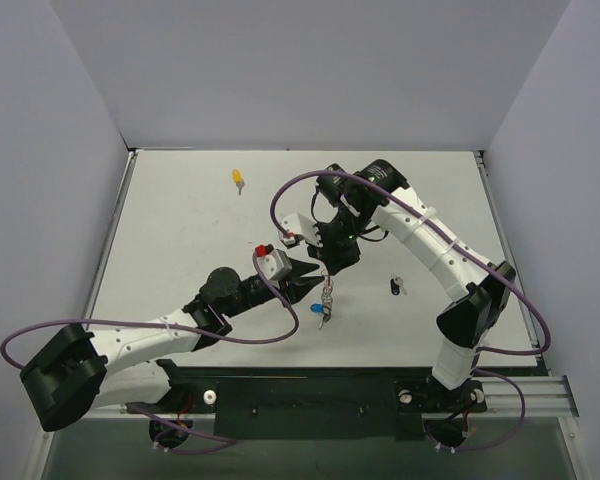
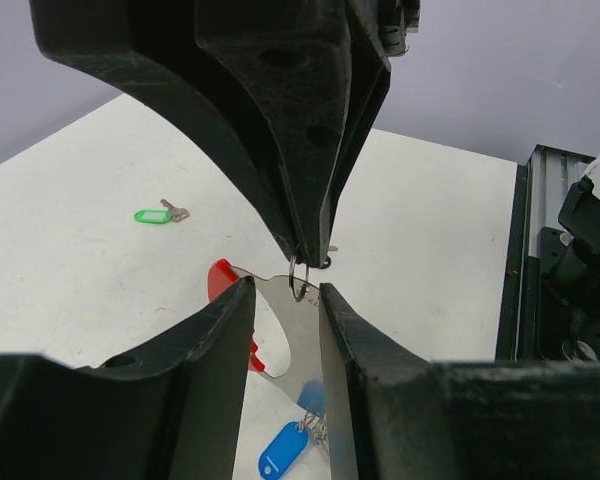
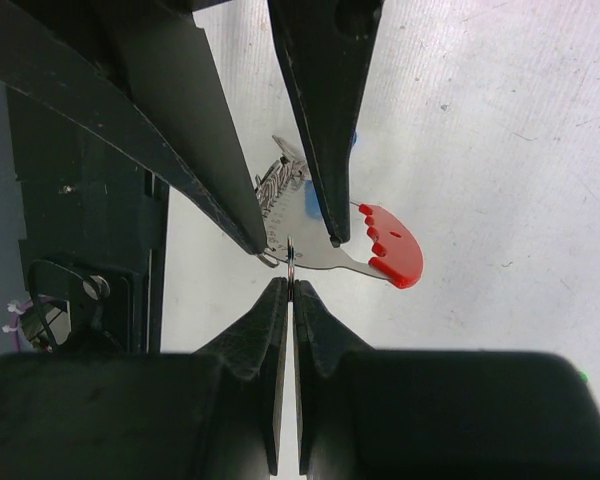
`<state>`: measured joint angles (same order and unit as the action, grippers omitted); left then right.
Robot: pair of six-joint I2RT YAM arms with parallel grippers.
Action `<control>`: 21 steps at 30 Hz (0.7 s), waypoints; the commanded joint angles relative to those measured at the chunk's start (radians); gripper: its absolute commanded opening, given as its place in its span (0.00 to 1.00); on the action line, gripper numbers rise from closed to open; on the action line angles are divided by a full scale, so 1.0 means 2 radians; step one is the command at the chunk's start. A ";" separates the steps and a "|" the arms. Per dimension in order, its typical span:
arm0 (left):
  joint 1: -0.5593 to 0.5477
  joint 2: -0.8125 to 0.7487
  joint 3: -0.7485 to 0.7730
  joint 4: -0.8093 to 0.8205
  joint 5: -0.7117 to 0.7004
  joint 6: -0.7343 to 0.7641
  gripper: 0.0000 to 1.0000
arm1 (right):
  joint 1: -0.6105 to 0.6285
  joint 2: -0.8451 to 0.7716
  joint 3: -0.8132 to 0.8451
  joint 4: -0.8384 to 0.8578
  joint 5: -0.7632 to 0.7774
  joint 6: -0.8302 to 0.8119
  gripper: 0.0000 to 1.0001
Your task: Put the keys on the keyring
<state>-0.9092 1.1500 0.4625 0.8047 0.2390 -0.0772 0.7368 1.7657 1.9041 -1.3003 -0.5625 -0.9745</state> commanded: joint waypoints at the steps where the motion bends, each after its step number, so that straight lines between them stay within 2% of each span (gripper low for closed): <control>1: -0.002 0.006 0.021 0.053 -0.002 -0.001 0.41 | 0.004 0.002 0.016 -0.062 -0.018 -0.010 0.00; 13: -0.002 0.023 0.020 0.069 0.010 -0.014 0.22 | 0.004 -0.001 0.017 -0.065 -0.029 -0.015 0.00; 15: -0.002 0.023 0.020 0.069 0.015 -0.014 0.15 | 0.004 0.000 0.017 -0.065 -0.029 -0.016 0.00; 16: -0.002 0.023 0.022 0.068 0.018 -0.014 0.02 | 0.004 0.000 0.017 -0.065 -0.029 -0.016 0.00; 21: -0.002 0.018 0.019 0.066 0.003 -0.033 0.00 | 0.002 -0.002 0.018 -0.061 -0.034 -0.011 0.01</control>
<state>-0.9100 1.1938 0.4629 0.8803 0.2584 -0.1066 0.7403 1.7657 1.9060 -1.3025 -0.5842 -0.9970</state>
